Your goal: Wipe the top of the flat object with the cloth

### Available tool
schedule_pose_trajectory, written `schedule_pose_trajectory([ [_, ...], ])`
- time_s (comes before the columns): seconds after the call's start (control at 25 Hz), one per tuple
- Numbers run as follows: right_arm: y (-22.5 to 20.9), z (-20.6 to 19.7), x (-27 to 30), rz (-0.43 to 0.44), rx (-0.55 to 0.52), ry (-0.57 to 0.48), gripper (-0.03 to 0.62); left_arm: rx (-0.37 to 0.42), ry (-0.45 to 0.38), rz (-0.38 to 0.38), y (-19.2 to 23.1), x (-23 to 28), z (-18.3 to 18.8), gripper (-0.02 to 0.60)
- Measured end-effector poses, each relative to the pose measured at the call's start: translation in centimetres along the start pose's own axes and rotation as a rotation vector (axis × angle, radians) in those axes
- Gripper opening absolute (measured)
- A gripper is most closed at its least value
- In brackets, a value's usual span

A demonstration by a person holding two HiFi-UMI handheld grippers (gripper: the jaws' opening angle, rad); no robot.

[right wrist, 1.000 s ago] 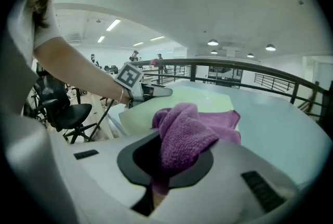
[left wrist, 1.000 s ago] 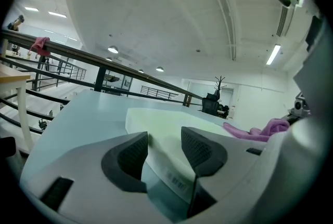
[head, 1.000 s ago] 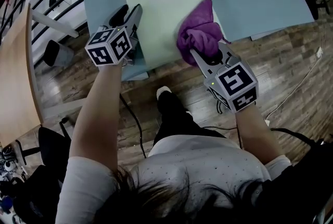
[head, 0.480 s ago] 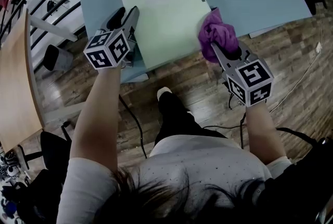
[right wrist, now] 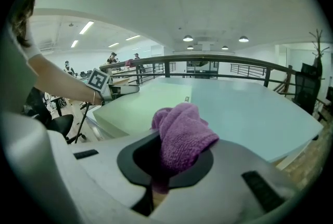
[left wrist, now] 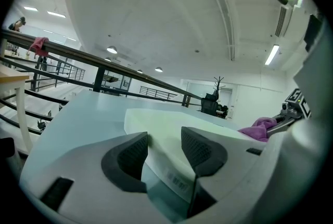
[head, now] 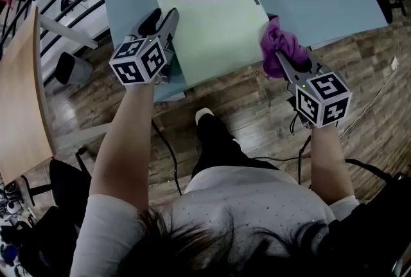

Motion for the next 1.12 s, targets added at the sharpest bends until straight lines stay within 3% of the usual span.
schedule_pose_trajectory([
  [0.16,0.2,0.7,-0.2,0.029,0.027,0.031,0.008,-0.004,0.003,0.002,0.0,-0.1,0.1,0.201],
  [0.32,4.2,5.9,-2.4,0.117,-0.091,-0.136,0.008,-0.003,0.002,0.002,-0.3,-0.5,0.2,0.201],
  [0.4,8.1,8.2,-3.3,0.204,-0.143,-0.201,0.008,-0.005,0.003,-0.001,-0.4,-0.7,0.1,0.201],
  [0.48,12.8,9.2,-3.8,0.349,-0.189,-0.223,0.008,-0.006,0.002,-0.003,-0.5,-0.7,0.1,0.201],
  [0.56,17.4,8.4,-4.0,0.501,-0.207,-0.2,0.008,-0.003,-0.001,-0.004,-0.6,-0.7,0.1,0.201],
  [0.64,20.5,6.8,-3.5,0.582,-0.19,-0.15,0.008,0.0,-0.004,-0.004,-0.7,-0.7,0.2,0.201],
  [0.84,22.0,3.4,-0.4,0.524,-0.222,-0.055,0.008,0.002,-0.003,-0.005,-0.3,-0.7,0.3,0.201],
  [1.12,21.0,1.7,-0.4,0.51,-0.245,-0.002,0.008,0.001,-0.004,-0.007,-0.1,-0.8,0.1,0.201],
])
Point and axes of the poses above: the fingertips, and each gripper's own axes: x forward along the fingers, y to its left, z out of its top, the point moved 3 cm from there along -x, backward along the fingers, and after that the axes turned 12 degrees about -z, right-handed, at the moved point
